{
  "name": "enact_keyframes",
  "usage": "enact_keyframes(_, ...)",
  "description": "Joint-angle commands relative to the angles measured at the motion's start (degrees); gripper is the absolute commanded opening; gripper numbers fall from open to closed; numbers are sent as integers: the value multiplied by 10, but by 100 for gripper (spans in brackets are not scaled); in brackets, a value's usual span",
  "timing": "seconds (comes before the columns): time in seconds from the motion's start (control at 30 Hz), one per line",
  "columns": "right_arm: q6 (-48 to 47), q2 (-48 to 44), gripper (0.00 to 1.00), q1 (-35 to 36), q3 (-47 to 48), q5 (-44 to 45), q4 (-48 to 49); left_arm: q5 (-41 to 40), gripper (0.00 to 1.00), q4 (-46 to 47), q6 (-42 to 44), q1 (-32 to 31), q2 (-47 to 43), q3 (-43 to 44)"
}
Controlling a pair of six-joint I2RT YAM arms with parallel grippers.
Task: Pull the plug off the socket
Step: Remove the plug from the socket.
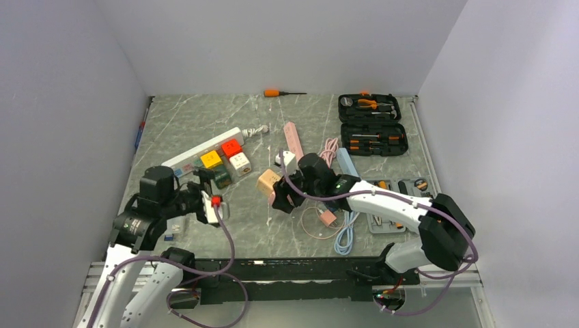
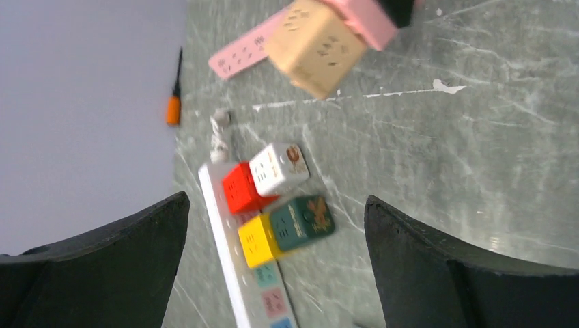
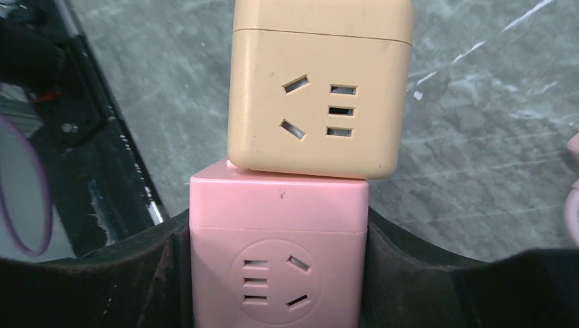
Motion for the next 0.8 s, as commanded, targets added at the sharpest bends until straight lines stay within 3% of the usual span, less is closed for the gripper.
enact_keyframes(0.0, 0, -44, 0, -26, 41, -124, 28, 26, 99, 91, 150, -65, -39, -70)
enact_keyframes(0.13, -2, -42, 0, -27, 68, -157, 8, 3, 99, 176, 229, -135, -54, -130)
enact_keyframes(0.27, -1, -36, 0, -27, 86, -177, 4, -16, 99, 219, 260, -184, -16, -131)
enact_keyframes(0.5, -9, -22, 0, -28, 113, -219, -18, -35, 99, 243, 316, -215, 18, -141)
enact_keyframes(0.77, -7, -18, 0, -27, 124, -262, -24, -60, 99, 283, 323, -240, 32, -150)
